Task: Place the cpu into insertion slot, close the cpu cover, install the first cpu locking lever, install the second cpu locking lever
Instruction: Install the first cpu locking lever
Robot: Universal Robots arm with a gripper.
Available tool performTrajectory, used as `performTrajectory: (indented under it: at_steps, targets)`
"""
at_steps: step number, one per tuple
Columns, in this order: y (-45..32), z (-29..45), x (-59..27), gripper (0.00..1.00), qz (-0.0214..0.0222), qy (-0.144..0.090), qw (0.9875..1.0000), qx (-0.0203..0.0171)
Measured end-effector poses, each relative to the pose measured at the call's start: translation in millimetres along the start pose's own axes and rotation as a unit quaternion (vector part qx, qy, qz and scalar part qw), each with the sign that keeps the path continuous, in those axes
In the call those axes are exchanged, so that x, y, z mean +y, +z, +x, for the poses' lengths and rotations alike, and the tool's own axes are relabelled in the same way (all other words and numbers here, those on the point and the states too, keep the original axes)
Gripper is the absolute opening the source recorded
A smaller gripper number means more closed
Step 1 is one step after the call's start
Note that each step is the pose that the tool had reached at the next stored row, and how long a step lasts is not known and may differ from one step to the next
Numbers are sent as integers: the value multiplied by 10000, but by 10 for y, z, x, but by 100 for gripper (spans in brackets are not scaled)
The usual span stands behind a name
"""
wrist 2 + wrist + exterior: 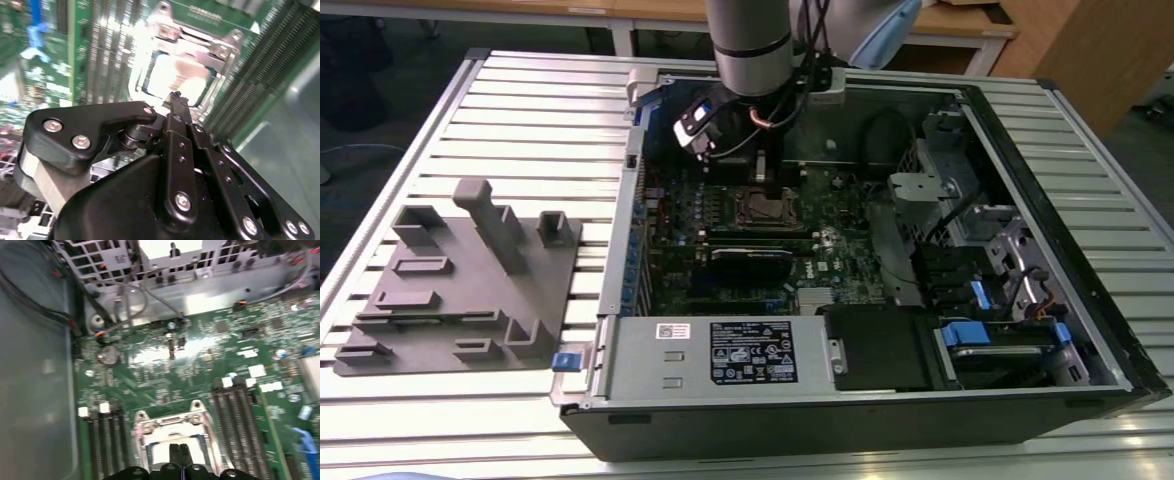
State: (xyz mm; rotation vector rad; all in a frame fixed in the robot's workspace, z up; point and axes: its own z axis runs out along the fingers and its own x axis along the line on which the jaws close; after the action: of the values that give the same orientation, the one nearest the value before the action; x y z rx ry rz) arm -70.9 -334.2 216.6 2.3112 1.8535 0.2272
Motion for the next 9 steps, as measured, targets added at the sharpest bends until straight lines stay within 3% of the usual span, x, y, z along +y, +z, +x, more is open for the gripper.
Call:
performTrajectory:
  at_steps: [4,7,9]
  targets:
    - [0,0,0,11,17,-83,9993,-359]
    - [1,1,3,11,59,-118,9987,-500]
    - [1,1,4,11,94,-121,9986,-515]
